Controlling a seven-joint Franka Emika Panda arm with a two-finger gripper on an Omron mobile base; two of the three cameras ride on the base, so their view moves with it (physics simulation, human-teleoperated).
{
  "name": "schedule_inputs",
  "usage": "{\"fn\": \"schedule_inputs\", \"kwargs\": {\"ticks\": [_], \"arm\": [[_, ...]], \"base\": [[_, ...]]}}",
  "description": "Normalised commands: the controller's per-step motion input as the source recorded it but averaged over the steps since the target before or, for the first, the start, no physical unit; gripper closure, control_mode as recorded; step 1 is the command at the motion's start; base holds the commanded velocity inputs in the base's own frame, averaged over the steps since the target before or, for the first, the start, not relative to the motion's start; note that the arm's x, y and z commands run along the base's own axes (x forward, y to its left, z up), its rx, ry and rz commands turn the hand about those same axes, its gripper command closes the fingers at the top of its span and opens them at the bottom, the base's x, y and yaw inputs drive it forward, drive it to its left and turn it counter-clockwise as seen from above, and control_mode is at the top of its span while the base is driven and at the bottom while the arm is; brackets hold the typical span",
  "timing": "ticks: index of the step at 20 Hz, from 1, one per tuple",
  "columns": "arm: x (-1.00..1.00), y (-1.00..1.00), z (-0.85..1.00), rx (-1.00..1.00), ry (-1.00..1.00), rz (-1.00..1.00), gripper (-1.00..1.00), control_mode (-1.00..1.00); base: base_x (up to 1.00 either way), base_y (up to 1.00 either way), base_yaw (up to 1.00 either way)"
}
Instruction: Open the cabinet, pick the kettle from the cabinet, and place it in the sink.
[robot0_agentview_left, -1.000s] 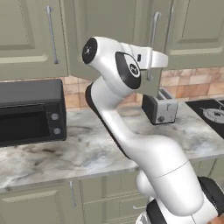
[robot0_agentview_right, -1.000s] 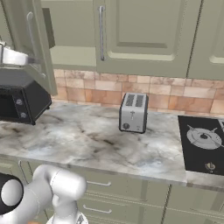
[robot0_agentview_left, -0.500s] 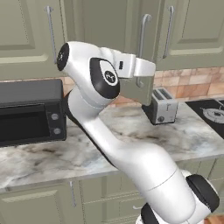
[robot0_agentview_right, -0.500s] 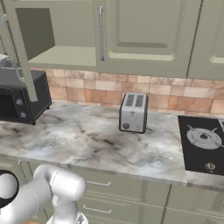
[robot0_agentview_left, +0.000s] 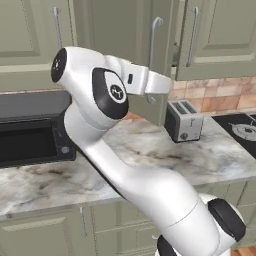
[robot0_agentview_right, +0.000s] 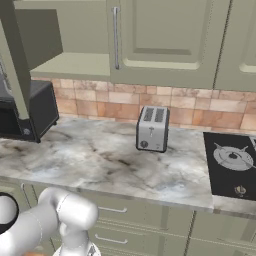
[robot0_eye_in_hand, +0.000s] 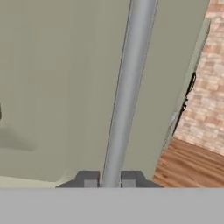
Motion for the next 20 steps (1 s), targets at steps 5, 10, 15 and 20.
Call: {"fn": "schedule_inputs", "kwargs": {"ticks": [5, 10, 15, 20], "arm": [[-0.18, -0.03, -0.26, 0.12, 0.00, 0.14, -1.00, -1.00], [-0.17, -0.08, -0.23, 0.17, 0.00, 0.16, -1.00, -1.00], [-0.24, -0.07, -0.15, 0.18, 0.00, 0.18, -1.00, -1.00], [-0.40, -0.12, 0.00, 0.19, -0.02, 0.20, -1.00, -1.00]], "base": [[0.00, 0.00, 0.00], [0.00, 0.00, 0.00], [0.00, 0.00, 0.00], [0.00, 0.00, 0.00]]}}
